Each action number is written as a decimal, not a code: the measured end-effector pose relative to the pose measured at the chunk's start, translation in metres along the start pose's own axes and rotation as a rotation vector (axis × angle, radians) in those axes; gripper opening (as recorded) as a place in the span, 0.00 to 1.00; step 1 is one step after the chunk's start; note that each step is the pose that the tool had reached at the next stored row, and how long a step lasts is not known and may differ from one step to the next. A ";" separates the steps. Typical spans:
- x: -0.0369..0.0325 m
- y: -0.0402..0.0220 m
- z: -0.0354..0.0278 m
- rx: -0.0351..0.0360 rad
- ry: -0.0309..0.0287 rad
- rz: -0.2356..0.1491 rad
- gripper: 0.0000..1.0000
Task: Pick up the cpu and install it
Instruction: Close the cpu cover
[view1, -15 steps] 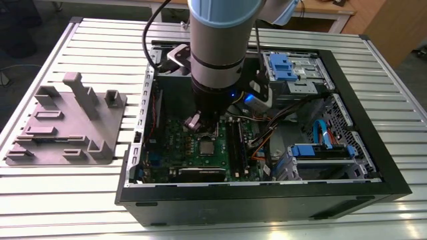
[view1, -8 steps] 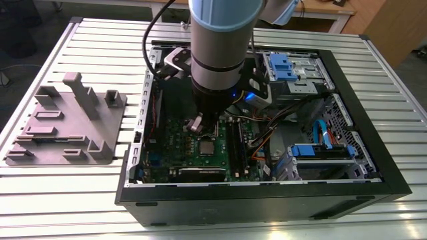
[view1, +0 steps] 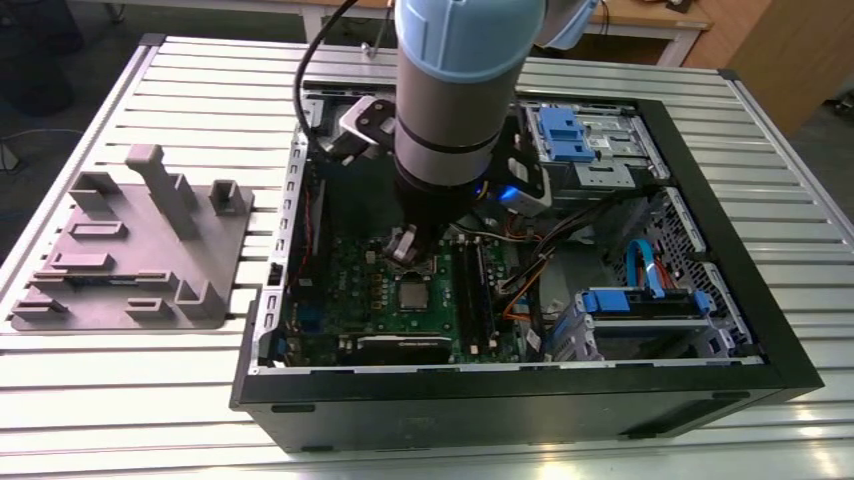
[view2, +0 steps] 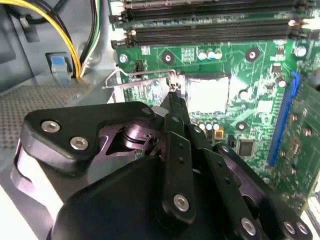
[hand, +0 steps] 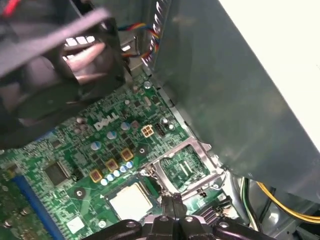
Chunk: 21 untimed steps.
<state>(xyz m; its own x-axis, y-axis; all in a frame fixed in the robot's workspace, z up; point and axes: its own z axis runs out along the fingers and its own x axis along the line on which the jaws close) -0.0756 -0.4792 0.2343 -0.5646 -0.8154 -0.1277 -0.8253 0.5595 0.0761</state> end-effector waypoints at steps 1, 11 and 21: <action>-0.0012 -0.0013 0.0014 -0.0004 -0.0005 -0.001 0.10; -0.0130 -0.0044 0.0132 -0.0031 -0.0008 -0.015 0.10; -0.0204 -0.0123 0.0159 -0.0471 -0.0631 -0.028 0.10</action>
<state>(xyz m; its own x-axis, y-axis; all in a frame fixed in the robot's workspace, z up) -0.0538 -0.4671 0.2203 -0.5404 -0.8191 -0.1924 -0.8414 0.5275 0.1178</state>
